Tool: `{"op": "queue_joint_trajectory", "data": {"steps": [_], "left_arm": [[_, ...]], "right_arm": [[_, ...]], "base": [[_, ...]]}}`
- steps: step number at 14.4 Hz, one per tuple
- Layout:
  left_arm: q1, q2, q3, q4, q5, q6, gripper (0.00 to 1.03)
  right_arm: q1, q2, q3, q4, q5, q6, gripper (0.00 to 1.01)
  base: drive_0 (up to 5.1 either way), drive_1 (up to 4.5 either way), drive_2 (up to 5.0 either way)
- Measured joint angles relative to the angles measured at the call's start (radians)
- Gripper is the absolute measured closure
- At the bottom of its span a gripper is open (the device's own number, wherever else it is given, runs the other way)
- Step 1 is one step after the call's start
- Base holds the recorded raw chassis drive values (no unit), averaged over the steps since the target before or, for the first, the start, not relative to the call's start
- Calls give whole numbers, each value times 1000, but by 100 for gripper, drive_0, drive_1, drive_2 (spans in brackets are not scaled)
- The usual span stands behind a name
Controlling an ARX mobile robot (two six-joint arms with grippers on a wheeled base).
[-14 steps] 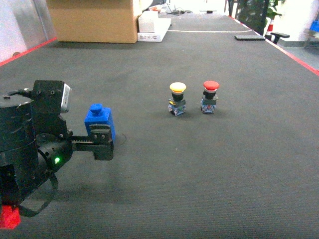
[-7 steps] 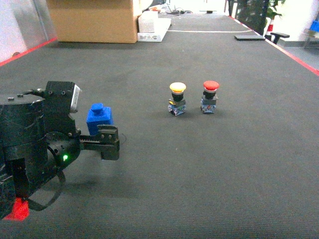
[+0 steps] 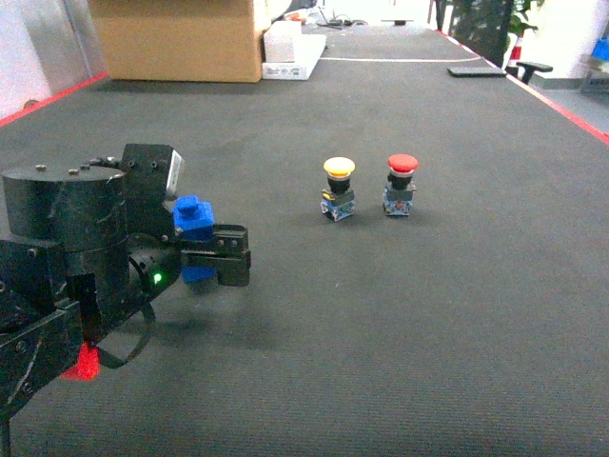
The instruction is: Pick blue part to blue bin on bottom shelf
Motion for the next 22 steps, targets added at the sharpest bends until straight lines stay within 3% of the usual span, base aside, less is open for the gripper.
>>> {"op": "queue_joint_trajectory", "data": {"steps": [4, 8, 9, 12, 15, 16, 18, 20, 22], "left_arm": [[0, 52, 60, -22, -12, 4, 7], [0, 53, 65, -17, -20, 8, 52], [0, 53, 64, -16, -21, 7, 58], [0, 16, -16, 26, -20, 2, 58], [-24, -215, -278, 154, -40, 5, 58], [-34, -326, -370, 166, -56, 27, 59], [-50, -597, -576, 44, -95, 27, 59], [-84, -975, -724, -188, -195, 8, 59], [-206, -1440, -761, -536, -346, -15, 59]], "right_arm": [[0, 0, 0, 0, 0, 0, 3], [0, 0, 0, 0, 0, 0, 3], [0, 0, 0, 0, 0, 0, 3], [0, 0, 0, 0, 0, 0, 3], [0, 0, 0, 0, 0, 0, 3], [0, 0, 0, 0, 0, 0, 3], [0, 0, 0, 0, 0, 0, 3], [0, 0, 0, 0, 0, 0, 3], [0, 0, 0, 0, 0, 0, 3]], "base": [[0, 0, 0], [0, 0, 0], [0, 0, 0], [0, 0, 0], [0, 0, 0], [0, 0, 0], [0, 0, 0], [0, 0, 0], [0, 0, 0]]}}
